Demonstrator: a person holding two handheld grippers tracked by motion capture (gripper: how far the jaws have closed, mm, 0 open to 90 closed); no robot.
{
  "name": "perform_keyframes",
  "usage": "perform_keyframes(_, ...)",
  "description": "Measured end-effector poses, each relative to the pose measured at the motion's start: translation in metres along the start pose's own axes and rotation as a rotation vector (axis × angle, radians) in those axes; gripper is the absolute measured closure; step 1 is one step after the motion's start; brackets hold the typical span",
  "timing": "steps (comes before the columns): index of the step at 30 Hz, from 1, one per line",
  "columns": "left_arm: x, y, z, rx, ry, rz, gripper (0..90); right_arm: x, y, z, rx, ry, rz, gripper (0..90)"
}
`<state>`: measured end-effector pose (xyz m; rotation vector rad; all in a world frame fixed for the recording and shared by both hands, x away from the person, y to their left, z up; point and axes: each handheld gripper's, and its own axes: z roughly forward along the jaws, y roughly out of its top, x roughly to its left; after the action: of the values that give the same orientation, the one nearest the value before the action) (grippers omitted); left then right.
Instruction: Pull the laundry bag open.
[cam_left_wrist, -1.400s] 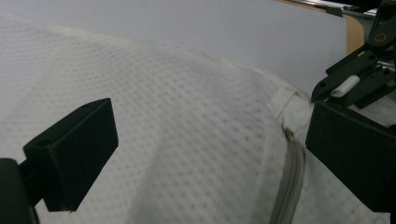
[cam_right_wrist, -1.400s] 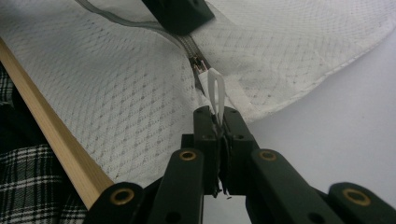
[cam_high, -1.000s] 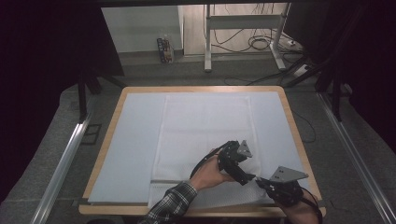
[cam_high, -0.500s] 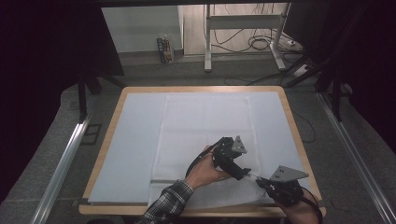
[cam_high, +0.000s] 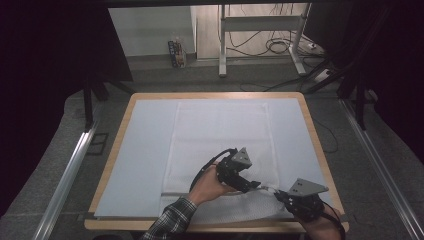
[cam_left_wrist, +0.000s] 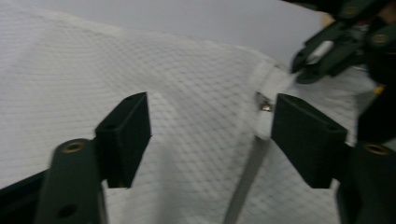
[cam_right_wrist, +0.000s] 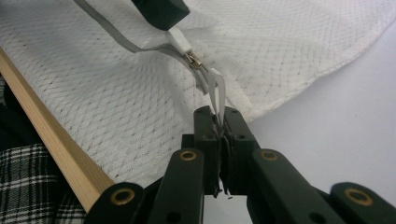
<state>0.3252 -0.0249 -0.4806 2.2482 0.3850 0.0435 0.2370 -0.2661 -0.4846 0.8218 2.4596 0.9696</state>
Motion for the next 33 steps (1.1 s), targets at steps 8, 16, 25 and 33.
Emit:
perform_keyframes(8,-0.0002,0.0002,0.0053,0.032,-0.137,-0.027,61.4,0.0037,0.0019,-0.0018,-0.009,-0.015,-0.034,85.3)
perform_keyframes(16,-0.0011,0.0010,0.0033,0.043,-0.182,-0.026,75.6,0.0070,0.0025,-0.0006,0.008,-0.042,-0.070,85.2)
perform_keyframes(25,-0.0025,0.0026,0.0047,0.074,-0.198,-0.045,79.8,0.0085,0.0031,-0.0013,0.001,-0.049,-0.091,85.2)
perform_keyframes(33,0.0014,0.0016,0.0039,0.043,-0.261,-0.087,77.0,0.0091,0.0031,-0.0008,0.004,-0.060,-0.109,85.0)
